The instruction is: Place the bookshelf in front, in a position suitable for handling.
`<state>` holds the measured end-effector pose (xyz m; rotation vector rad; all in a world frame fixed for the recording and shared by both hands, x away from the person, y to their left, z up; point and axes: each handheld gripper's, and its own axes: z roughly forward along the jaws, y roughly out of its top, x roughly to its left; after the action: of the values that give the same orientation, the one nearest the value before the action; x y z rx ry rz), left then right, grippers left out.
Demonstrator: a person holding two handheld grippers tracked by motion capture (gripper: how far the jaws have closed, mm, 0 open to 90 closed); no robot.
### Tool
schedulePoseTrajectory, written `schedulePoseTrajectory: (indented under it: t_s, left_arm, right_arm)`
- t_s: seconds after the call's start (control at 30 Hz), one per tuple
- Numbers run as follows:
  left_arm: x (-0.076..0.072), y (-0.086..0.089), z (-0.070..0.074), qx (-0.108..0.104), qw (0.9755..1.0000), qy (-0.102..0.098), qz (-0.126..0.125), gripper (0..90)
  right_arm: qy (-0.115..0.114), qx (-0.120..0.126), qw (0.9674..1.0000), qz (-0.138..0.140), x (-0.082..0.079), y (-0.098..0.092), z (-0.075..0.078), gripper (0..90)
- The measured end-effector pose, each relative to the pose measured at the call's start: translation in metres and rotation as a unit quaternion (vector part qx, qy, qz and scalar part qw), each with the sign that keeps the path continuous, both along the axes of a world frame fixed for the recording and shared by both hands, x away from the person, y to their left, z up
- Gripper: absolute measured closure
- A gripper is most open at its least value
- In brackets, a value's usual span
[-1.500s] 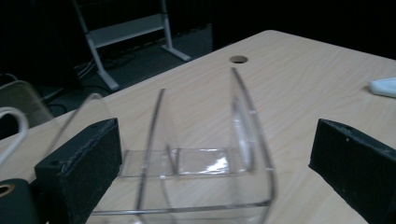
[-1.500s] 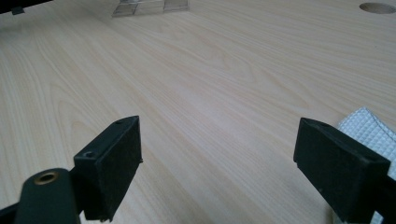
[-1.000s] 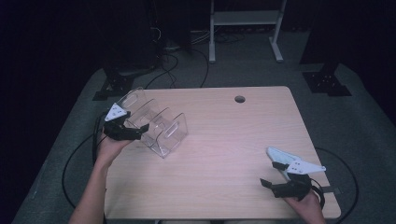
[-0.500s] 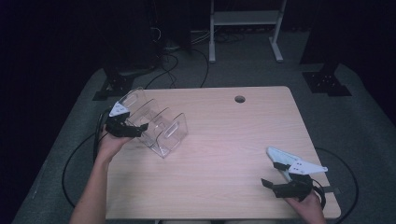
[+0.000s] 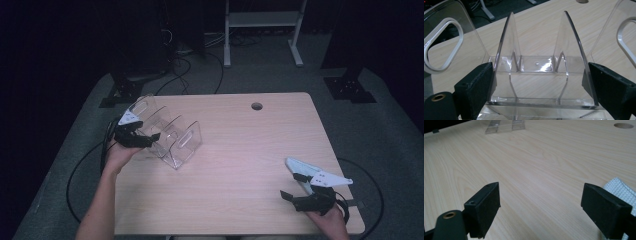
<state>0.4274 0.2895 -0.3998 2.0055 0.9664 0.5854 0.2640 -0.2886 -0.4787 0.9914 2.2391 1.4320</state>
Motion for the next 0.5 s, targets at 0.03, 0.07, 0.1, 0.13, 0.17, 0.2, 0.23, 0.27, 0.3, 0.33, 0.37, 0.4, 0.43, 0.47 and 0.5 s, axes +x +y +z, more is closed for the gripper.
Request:
schedulePoseTrajectory:
  t_s: [0.03,0.07,0.1,0.13,0.17,0.2,0.23,0.27,0.3,0.33,0.37,0.4,0.43,0.47,0.5]
  left_arm:
    - [-0.001,-0.002,0.0,-0.001,1.0,0.0,-0.001,8.6]
    - [-0.002,-0.003,0.0,0.002,1.0,0.002,-0.003,8.7]
    - [-0.002,-0.005,0.0,-0.002,1.0,0.0,-0.004,8.7]
    - [-0.003,-0.007,0.0,-0.002,1.0,0.0,-0.006,8.7]
    - [-0.006,-0.011,0.0,-0.002,0.9999,0.001,-0.013,8.7]
    - [-0.006,-0.011,0.0,-0.002,0.9999,0.001,-0.013,8.7]
    - [-0.007,-0.014,-0.001,-0.006,0.9998,-0.001,-0.017,8.7]
    - [-0.008,-0.017,-0.001,-0.006,0.9998,0.0,-0.019,8.7]
    - [-0.009,-0.02,-0.001,-0.008,0.9997,-0.002,-0.022,8.7]
    - [-0.01,-0.023,0.0,-0.001,0.9997,0.0,-0.026,8.7]
    - [-0.011,-0.027,-0.001,-0.008,0.9996,-0.002,-0.025,8.7]
    - [-0.013,-0.031,-0.001,-0.009,0.9996,-0.002,-0.027,8.7]
    - [-0.014,-0.035,-0.001,-0.008,0.9996,-0.002,-0.028,8.7]
    - [-0.015,-0.04,-0.001,-0.008,0.9995,-0.002,-0.029,8.7]
    - [-0.016,-0.044,-0.001,-0.008,0.9995,-0.002,-0.03,8.7]
  right_arm:
    - [0.0,0.0,1.0,0.0,0.0,0.0,0.0,15.2]
    - [0.0,0.0,1.0,-0.002,0.0,-0.001,0.0,15.1]
    - [-0.001,0.0,1.0,-0.002,0.0,-0.001,0.001,15.2]
    - [-0.002,-0.001,1.0,-0.004,0.0,-0.002,0.001,15.2]
    - [-0.003,-0.003,1.0,-0.007,0.0,-0.004,0.002,15.2]
    - [-0.003,-0.003,1.0,-0.007,0.0,-0.004,0.002,15.2]
    - [-0.004,-0.002,0.9999,-0.009,-0.001,-0.005,0.002,15.2]
    - [-0.005,-0.002,0.9999,-0.01,-0.001,-0.005,0.002,15.2]
    - [-0.004,-0.001,0.9999,-0.012,-0.001,-0.006,0.003,15.2]
    - [-0.004,0.002,0.9999,-0.012,-0.001,-0.007,0.003,15.2]
    - [-0.004,0.005,0.9999,-0.013,-0.001,-0.008,0.003,15.2]
    - [-0.006,0.005,0.9999,-0.013,-0.001,-0.009,0.004,15.2]
    - [-0.006,0.003,0.9999,-0.013,-0.002,-0.009,0.004,15.2]
    - [-0.006,0.003,0.9999,-0.013,-0.002,-0.009,0.004,15.2]
    - [-0.007,0.0,0.9999,-0.013,-0.002,-0.009,0.004,15.2]
